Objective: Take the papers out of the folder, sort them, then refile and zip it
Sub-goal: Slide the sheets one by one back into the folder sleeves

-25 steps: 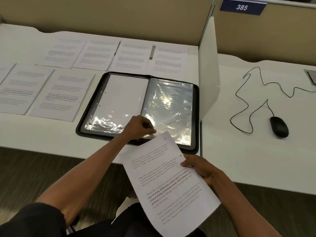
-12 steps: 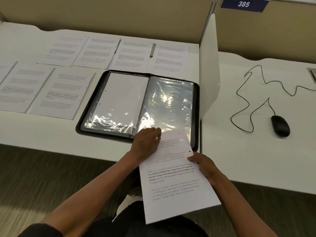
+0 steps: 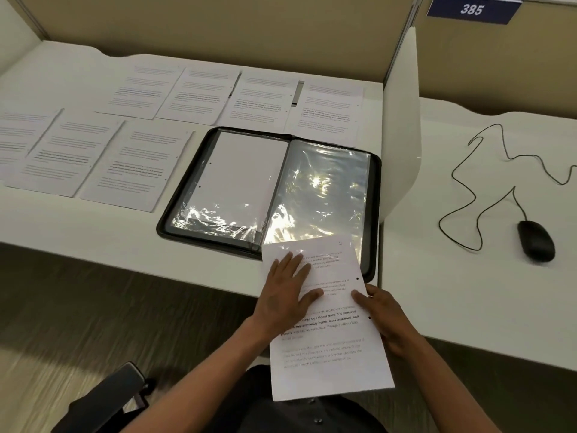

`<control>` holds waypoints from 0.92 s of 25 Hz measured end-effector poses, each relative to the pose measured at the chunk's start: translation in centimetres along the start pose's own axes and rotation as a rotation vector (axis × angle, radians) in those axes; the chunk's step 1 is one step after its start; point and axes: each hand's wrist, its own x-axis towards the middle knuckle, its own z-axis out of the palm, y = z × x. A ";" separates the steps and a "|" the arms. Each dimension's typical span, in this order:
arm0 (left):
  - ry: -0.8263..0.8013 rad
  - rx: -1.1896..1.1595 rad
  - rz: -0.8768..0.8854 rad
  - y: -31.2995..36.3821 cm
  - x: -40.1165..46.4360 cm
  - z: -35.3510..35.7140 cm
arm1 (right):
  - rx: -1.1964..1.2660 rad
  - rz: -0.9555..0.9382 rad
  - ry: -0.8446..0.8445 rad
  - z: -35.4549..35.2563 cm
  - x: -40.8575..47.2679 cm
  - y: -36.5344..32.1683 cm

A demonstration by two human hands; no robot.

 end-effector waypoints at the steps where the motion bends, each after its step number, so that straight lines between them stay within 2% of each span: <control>1: -0.018 0.012 0.005 -0.2 0.2 -0.2 | -0.056 -0.015 0.003 0.1 0.0 0.2; 3: -0.056 0.014 0.027 -0.4 0.4 -0.3 | -0.241 -0.063 0.056 0.3 0.1 0.6; 5: -0.078 0.021 0.062 -0.7 0.8 -0.4 | -0.524 -0.177 0.255 0.5 0.3 1.0; 7: -0.072 0.044 0.093 -1.1 1.3 -0.4 | -0.720 -0.402 0.513 0.9 0.4 1.4; 8: -0.062 0.048 0.102 -1.4 1.5 -0.3 | -0.787 -0.564 0.567 1.3 0.6 1.5; 10: -0.031 0.038 0.107 -2.1 1.6 0.1 | -0.925 -0.890 0.482 2.8 1.1 1.9; 12: 0.042 0.033 0.114 -2.5 1.2 0.7 | -1.108 -1.062 0.325 4.4 1.8 2.5; 14: 0.159 0.056 0.118 -2.7 0.8 0.8 | -1.264 -1.034 0.235 5.4 2.7 3.3; 17: 0.260 0.089 0.121 -3.0 0.0 0.8 | -1.351 -0.902 0.156 5.6 3.7 3.9; 20: 0.257 0.084 0.099 -3.5 -0.7 0.9 | -1.354 -0.812 0.131 6.1 4.3 3.4; 23: 0.241 0.101 0.086 -3.6 0.1 0.3 | -1.337 -0.787 0.180 6.8 4.6 2.2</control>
